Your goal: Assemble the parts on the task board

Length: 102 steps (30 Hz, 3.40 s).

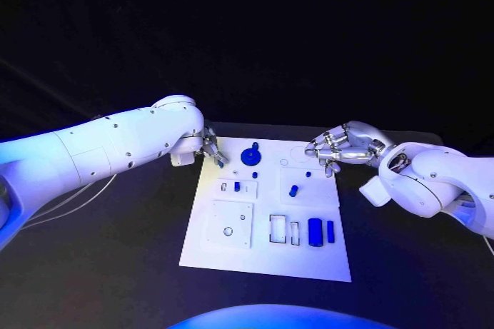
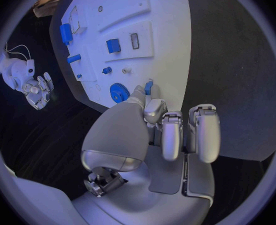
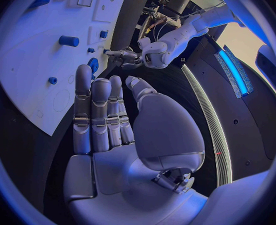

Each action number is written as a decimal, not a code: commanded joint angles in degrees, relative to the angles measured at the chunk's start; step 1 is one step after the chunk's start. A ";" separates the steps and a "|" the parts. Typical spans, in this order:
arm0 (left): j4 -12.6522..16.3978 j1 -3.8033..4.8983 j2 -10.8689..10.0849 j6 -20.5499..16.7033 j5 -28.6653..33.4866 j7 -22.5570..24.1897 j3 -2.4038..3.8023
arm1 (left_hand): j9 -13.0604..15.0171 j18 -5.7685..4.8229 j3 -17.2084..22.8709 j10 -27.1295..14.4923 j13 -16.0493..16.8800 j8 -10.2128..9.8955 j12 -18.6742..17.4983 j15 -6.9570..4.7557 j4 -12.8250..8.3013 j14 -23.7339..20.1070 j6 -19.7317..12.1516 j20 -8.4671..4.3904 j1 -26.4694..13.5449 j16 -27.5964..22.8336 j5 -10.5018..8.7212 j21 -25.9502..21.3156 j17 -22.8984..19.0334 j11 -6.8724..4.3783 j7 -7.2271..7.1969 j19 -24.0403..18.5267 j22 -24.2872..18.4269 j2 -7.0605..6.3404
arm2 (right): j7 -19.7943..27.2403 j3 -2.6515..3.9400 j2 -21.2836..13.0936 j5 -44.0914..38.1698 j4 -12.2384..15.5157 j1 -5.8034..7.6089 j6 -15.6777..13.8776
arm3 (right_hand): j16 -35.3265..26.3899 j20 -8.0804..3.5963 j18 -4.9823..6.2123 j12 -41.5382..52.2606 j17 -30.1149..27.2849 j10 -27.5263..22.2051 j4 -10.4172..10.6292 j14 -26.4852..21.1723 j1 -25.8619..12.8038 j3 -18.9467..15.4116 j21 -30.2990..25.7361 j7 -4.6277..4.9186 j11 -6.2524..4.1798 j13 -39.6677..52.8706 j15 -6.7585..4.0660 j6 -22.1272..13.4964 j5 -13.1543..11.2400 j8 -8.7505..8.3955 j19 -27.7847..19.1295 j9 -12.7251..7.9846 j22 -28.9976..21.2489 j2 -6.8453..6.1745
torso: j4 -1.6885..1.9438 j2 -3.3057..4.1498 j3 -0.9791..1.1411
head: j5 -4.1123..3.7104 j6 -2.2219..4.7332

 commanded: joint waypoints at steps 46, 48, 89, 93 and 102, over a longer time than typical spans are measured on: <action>17.89 -1.85 -13.01 -8.31 5.58 4.95 -0.54 | 1.93 -0.72 37.56 2.76 1.48 4.32 1.38 -0.78 -10.39 5.93 0.29 -0.60 -9.95 0.32 -0.13 -0.15 15.05 -1.13 -1.14 3.13 8.49 -12.60 | 0.18 0.00 0.35 -0.25 -0.43 -0.79 1.50 | 0.07 0.11 0.24 0.30 0.25 -0.50 0.31 -0.47 0.19 0.06 0.44 0.09 0.00 0.13 0.06 -0.49 0.04 0.39 -0.45 0.16 0.12 0.44 | 0.04 0.02 -0.02 | 1.32 -0.31; 18.17 -2.17 -13.07 -8.58 4.99 5.18 -0.58 | 1.95 -0.55 37.73 2.82 1.54 4.38 1.44 -0.79 -10.49 5.93 0.32 -0.65 -10.09 0.32 -0.13 -0.55 15.05 -1.14 -1.16 2.82 7.80 -12.68 | 0.20 0.00 0.38 -0.25 -0.43 -0.82 1.43 | 0.07 0.11 0.24 0.30 0.25 -0.50 0.31 -0.47 0.19 0.06 0.44 0.09 0.00 0.13 0.06 -0.49 0.04 0.39 -0.45 0.16 0.12 0.44 | 0.00 0.02 -0.04 | 1.40 -0.33; 19.02 -3.68 -11.89 -6.01 0.97 3.50 -0.81 | 2.04 -0.52 38.38 3.31 2.16 4.63 2.07 -0.87 -10.91 5.93 0.44 -0.83 -10.76 0.32 -0.12 -0.65 15.05 -1.20 -1.22 2.75 7.66 -13.04 | 0.25 0.00 0.33 0.13 -0.20 -0.93 1.75 | -0.05 0.12 0.24 0.29 0.21 -0.56 0.43 -0.56 0.15 0.14 0.51 0.11 0.02 0.24 0.07 -0.57 0.32 0.43 -0.52 0.31 0.21 0.59 | 0.00 0.02 -0.03 | 1.52 -0.68; 18.92 -3.69 -11.82 -5.75 1.04 3.18 -0.81 | 2.04 -0.52 38.44 3.30 2.13 4.66 2.04 -0.87 -10.90 5.93 0.45 -0.84 -10.86 0.32 -0.13 -0.66 15.05 -1.20 -1.21 2.75 7.64 -13.02 | 0.24 0.00 0.34 0.15 -0.20 -0.93 1.79 | -0.05 0.12 0.24 0.29 0.21 -0.56 0.43 -0.56 0.15 0.14 0.51 0.11 0.02 0.24 0.07 -0.57 0.32 0.43 -0.52 0.31 0.21 0.59 | 0.01 0.02 -0.01 | 1.59 -0.66; 18.86 -3.70 -11.88 -5.05 1.08 2.75 -0.82 | 2.04 -0.49 38.47 3.27 2.05 4.66 1.98 -0.87 -10.90 5.93 0.45 -0.85 -10.91 0.32 -0.13 -0.73 15.05 -1.20 -1.21 2.69 7.52 -13.00 | 0.17 0.01 0.36 0.17 -0.14 -0.93 2.10 | -0.05 0.12 0.24 0.29 0.21 -0.56 0.43 -0.56 0.15 0.14 0.51 0.11 0.02 0.24 0.07 -0.57 0.32 0.43 -0.52 0.31 0.21 0.59 | 0.01 0.04 -0.04 | 1.51 -0.61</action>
